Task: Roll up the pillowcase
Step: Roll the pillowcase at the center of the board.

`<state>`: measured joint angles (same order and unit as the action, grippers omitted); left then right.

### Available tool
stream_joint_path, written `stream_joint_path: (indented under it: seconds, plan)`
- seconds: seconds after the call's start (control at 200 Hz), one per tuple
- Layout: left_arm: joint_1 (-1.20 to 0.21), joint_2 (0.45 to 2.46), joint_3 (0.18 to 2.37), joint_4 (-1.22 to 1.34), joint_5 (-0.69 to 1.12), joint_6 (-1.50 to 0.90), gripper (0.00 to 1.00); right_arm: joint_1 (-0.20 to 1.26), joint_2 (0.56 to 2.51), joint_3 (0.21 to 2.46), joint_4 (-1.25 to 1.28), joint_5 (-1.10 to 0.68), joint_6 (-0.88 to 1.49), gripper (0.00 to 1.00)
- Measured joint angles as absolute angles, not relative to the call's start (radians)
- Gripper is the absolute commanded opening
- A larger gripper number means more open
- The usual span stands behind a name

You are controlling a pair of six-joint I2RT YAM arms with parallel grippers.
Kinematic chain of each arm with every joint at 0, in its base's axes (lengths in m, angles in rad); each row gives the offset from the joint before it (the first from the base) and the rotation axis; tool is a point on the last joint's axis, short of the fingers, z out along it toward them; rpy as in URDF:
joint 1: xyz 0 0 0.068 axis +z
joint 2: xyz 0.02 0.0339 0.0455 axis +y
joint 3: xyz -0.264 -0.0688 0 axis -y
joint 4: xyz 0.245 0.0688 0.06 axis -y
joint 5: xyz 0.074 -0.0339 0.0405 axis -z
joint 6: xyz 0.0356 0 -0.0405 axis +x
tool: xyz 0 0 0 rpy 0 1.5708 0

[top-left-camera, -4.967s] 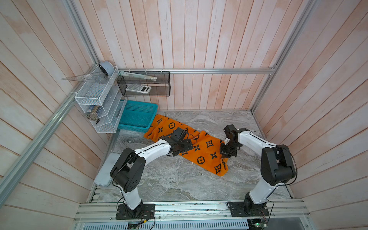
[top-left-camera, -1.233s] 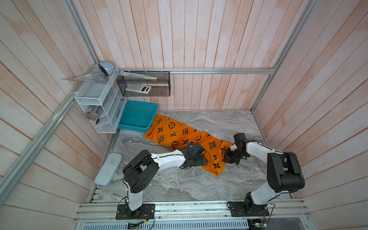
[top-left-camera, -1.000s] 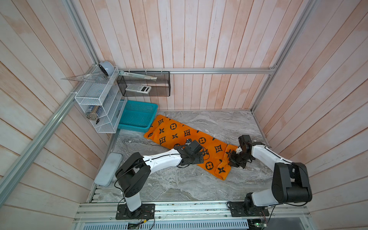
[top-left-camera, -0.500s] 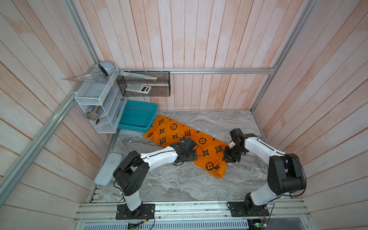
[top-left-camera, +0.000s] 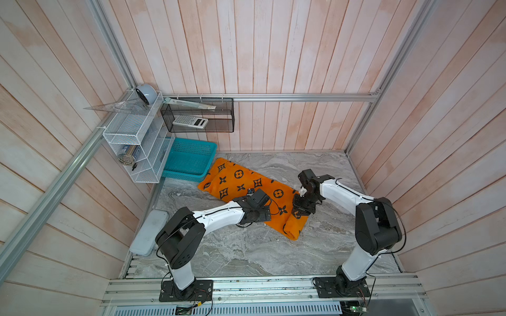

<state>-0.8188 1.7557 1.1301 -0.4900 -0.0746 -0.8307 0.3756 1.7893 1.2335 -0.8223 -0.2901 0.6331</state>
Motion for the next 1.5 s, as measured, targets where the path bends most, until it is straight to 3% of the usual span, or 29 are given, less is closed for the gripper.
stream_joint_path:
  seconds: [0.255, 0.765, 0.915, 1.085, 1.215, 1.325, 1.5]
  plan:
    - [-0.842, 1.739, 1.108, -0.426, -0.023, -0.839, 1.00, 0.412, 1.891, 1.255, -0.727, -0.353, 0.681, 0.35]
    - [-0.949, 1.845, 1.147, -0.361, 0.041, -0.842, 0.98, 0.403, 1.844, 1.223, -0.695, -0.366, 0.714, 0.35]
    - [-0.965, 1.907, 1.216, -0.373, 0.022, -0.849, 0.95, 0.392, 1.794, 1.206, -0.682, -0.396, 0.725, 0.40]
    - [-0.965, 1.913, 1.219, -0.389, -0.012, -0.858, 0.94, 0.323, 1.610, 1.092, -0.659, -0.441, 0.710, 0.51]
    - [-0.955, 1.908, 1.213, -0.395, -0.026, -0.858, 0.93, 0.199, 1.482, 0.997, -0.667, -0.466, 0.660, 0.53]
    - [-0.942, 1.904, 1.209, -0.406, -0.031, -0.857, 0.93, 0.123, 1.473, 0.933, -0.675, -0.478, 0.616, 0.53]
    - [-0.930, 1.904, 1.209, -0.408, -0.031, -0.857, 0.93, 0.125, 1.507, 0.850, -0.644, -0.535, 0.602, 0.53]
